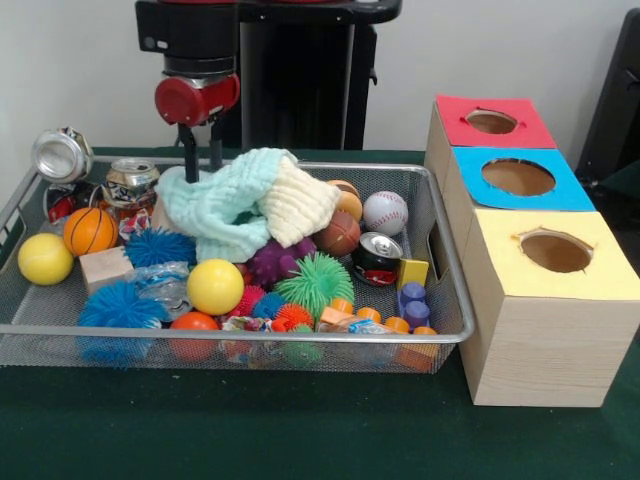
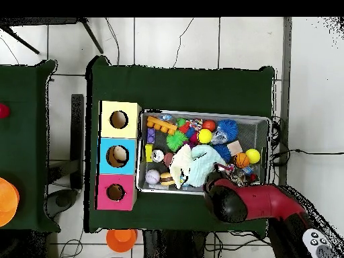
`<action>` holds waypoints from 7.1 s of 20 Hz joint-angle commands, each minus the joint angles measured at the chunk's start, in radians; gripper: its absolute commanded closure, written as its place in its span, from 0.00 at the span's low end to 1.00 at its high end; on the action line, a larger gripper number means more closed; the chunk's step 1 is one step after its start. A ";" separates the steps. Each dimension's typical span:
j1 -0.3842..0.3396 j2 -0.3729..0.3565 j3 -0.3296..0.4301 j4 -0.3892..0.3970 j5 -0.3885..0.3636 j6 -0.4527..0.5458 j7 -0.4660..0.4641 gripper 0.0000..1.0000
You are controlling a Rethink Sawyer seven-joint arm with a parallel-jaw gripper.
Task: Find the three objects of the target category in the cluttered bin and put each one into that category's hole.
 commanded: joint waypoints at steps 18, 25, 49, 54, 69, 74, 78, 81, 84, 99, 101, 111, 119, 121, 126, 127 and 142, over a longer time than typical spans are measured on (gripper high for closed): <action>0.147 0.223 -0.087 -0.307 -0.123 -0.119 0.153 0.00; 0.210 0.252 -0.186 -0.372 -0.133 -0.233 0.200 0.00; -0.419 0.764 0.426 -0.172 0.202 0.335 -0.152 0.00; -0.472 0.826 0.469 -0.153 0.222 0.341 -0.141 0.00; -0.561 0.987 0.512 -0.106 0.141 0.210 -0.104 0.00; -0.531 0.936 0.490 -0.070 0.084 0.149 -0.040 0.00; -0.396 0.811 0.402 -0.108 -0.010 0.120 0.027 0.00; -0.291 0.714 0.326 -0.133 -0.087 0.076 0.086 0.00; -0.191 0.600 0.249 -0.133 -0.135 -0.004 0.172 0.00; 0.044 0.390 -0.022 -0.140 -0.104 -0.226 0.221 0.00; 0.082 0.346 -0.066 -0.132 -0.091 -0.262 0.225 0.00; -0.044 0.188 0.097 0.017 0.057 -0.052 0.122 0.00; -0.014 0.063 0.092 0.026 0.070 0.020 0.119 0.00; 0.002 0.086 0.072 -0.010 0.043 0.010 0.120 0.00; 0.009 0.166 0.044 -0.102 -0.001 -0.009 0.099 0.00; 0.009 0.190 0.037 -0.119 -0.012 -0.024 0.095 0.00; 0.101 0.394 -0.090 -0.332 -0.076 -0.154 0.149 0.00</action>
